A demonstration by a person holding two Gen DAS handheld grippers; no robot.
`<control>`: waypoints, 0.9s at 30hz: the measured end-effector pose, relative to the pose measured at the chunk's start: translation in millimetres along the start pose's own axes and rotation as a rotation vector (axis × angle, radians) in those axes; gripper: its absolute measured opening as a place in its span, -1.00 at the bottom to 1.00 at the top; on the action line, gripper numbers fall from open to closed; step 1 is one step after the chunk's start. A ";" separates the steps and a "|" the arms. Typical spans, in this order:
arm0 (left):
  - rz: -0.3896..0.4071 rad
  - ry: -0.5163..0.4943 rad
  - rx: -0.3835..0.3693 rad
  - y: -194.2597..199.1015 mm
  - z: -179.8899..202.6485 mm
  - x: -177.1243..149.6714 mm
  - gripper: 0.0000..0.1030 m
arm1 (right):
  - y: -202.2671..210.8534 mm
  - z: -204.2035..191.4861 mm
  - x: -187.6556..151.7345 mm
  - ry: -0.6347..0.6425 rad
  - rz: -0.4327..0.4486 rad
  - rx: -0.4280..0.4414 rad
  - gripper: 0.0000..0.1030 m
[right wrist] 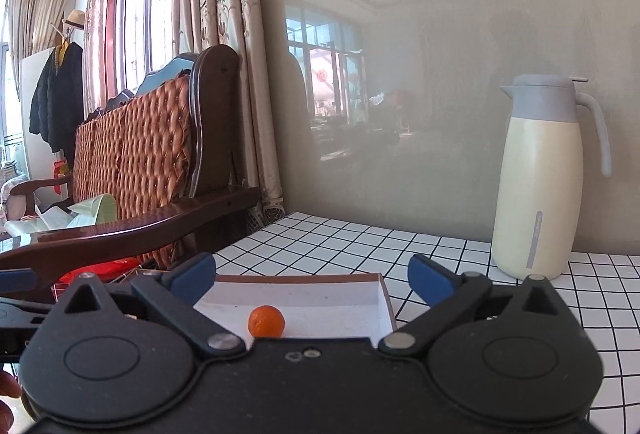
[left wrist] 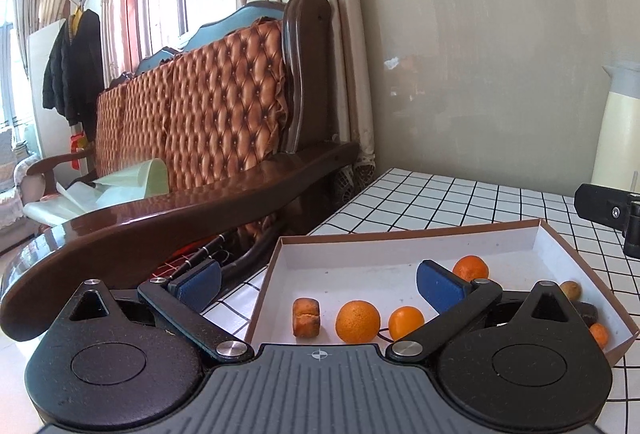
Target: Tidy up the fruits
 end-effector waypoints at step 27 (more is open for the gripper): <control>0.054 0.039 -0.085 215.9 -8.3 -0.1 1.00 | 204.6 -15.3 13.2 -0.018 0.094 -0.016 0.88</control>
Point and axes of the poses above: each gripper's, at about its wrist camera, not at the fingertips, and y roughly against the way its jaws point, z to its right, x to its top, the point moved 10 cm from there along -y, roughly the way its jaws point, and after that the axes turned 4 degrees about x, right-handed, at the moved point
